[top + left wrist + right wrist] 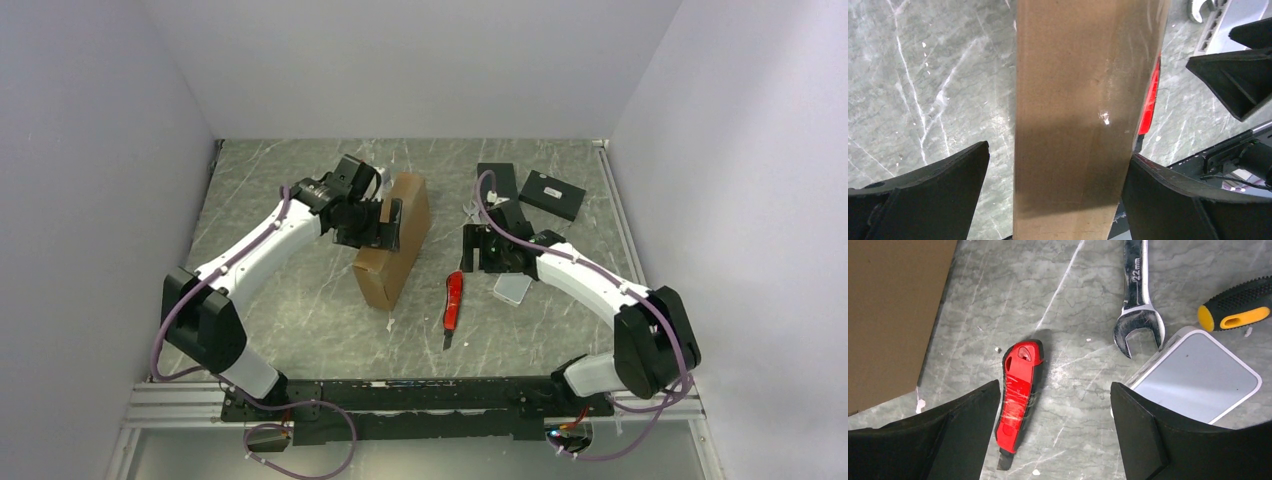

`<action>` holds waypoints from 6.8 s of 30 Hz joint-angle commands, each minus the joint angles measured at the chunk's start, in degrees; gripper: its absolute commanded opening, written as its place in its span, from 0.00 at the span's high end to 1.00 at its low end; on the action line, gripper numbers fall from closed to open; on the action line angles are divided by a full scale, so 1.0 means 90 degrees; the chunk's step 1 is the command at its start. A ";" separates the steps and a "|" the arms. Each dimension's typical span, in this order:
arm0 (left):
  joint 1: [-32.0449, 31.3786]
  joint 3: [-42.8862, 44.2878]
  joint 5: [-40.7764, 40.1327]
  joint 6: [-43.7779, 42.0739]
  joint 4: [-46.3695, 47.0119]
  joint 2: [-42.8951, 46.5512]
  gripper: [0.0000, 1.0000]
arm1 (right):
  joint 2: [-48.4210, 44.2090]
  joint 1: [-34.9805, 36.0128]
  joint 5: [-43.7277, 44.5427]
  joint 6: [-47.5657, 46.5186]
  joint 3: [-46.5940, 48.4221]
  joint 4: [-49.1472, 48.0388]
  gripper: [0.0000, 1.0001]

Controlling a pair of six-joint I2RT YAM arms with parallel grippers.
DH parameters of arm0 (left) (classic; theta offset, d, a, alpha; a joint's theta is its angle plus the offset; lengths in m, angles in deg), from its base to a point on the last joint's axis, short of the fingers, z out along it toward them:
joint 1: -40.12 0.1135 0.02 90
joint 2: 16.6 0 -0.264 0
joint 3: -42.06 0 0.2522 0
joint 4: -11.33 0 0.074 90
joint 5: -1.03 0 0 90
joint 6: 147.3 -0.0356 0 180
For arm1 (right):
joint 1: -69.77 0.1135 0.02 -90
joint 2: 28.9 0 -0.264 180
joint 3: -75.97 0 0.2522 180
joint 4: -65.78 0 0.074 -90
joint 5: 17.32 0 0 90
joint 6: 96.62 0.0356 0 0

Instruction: Unpack the express box

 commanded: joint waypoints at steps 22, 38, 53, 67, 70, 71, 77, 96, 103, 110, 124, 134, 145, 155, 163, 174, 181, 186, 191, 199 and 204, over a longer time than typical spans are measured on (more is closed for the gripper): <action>0.0002 0.0059 0.0333 0.0218 0.0479 0.1972 0.01 | 0.1147 0.2077 0.2839 0.2378 0.0436 0.0333 0.28; -0.0003 -0.0621 -0.0426 0.0606 0.0775 0.3508 0.01 | 0.1320 0.2381 0.3207 0.3069 -0.0313 -0.0394 0.55; 0.0007 -0.1095 0.0866 0.1227 0.1724 0.3745 0.01 | -0.2324 0.2220 0.2548 0.0884 -0.1385 -0.2168 1.00; -0.0186 -0.2686 0.5493 0.3981 0.7962 0.2761 0.01 | -0.4573 0.1809 0.0083 0.0599 -0.0958 -0.3434 1.00; -0.0530 -0.2640 0.5444 0.3849 0.7956 0.2621 0.01 | -0.4474 0.1805 -0.0530 0.0784 -0.0712 -0.3765 1.00; -0.0633 -0.2583 0.5324 0.3597 0.7694 0.2643 0.02 | -0.4473 0.1796 -0.0664 0.0850 -0.0705 -0.3961 1.00; -0.0937 -0.2513 0.4892 0.2926 0.6771 0.2759 0.02 | -0.4261 0.1795 -0.1207 0.1124 -0.0420 -0.4394 1.00; -0.1416 -0.2773 0.4889 0.3251 0.7925 0.2457 0.33 | -0.4408 0.1795 -0.1225 0.1631 -0.0999 -0.5904 1.00; -0.1467 -0.2721 0.4858 0.3168 0.7911 0.2453 0.41 | -0.4447 0.1795 -0.1052 0.1629 -0.1156 -0.6340 1.00; -0.1526 -0.2616 0.4839 0.3026 0.7777 0.2447 0.63 | -0.4322 0.1798 -0.0990 0.1511 -0.1147 -0.6371 1.00; -0.1545 -0.1125 0.0695 -0.0391 0.2253 0.3212 1.00 | -0.4080 0.1803 0.0299 0.1526 -0.0163 -0.2339 0.00; -0.2011 -0.0580 -0.0600 -0.1482 0.1266 0.3043 1.00 | -0.3026 0.1795 -0.0324 0.1922 0.1367 -0.0857 0.00; -0.3311 -0.0187 -0.2204 -0.1760 0.0892 0.2530 1.00 | -0.1739 0.1805 -0.0874 0.2842 0.1980 -0.0947 0.24; -0.3489 -0.0262 -0.2433 -0.1742 0.0889 0.2477 1.00 | -0.1833 0.1825 -0.1229 0.3215 0.1257 -0.1302 0.37; -0.3547 -0.0231 -0.2376 -0.1750 0.0925 0.2405 1.00 | -0.1787 0.1825 -0.1486 0.3285 0.0957 -0.1715 0.44; -0.3563 -0.0314 -0.2206 -0.1425 0.0921 0.2603 0.84 | -0.2149 0.1815 -0.1558 0.3095 0.0427 -0.2329 1.00; -0.3146 -0.0331 -0.1666 -0.0805 0.0848 0.2990 0.05 | -0.3013 0.1805 0.0213 0.1992 0.0113 -0.1607 1.00; -0.0670 -0.0263 0.0306 -0.0332 0.0493 0.3295 0.01 | -0.3582 0.1805 0.0886 0.0742 -0.0321 -0.1493 1.00; 0.1043 0.0032 0.1938 0.0026 0.0423 0.2668 0.01 | -0.3929 0.1821 0.0288 -0.0089 -0.0554 -0.1879 1.00; 0.1325 0.0830 0.2321 -0.0324 0.0386 0.1103 0.05 | -0.4043 0.1833 -0.0267 -0.0395 -0.0462 -0.2003 1.00; 0.1183 0.1333 0.1990 -0.0594 0.0189 0.0261 0.06 | -0.3758 0.1863 -0.0540 -0.0343 -0.0402 -0.2166 1.00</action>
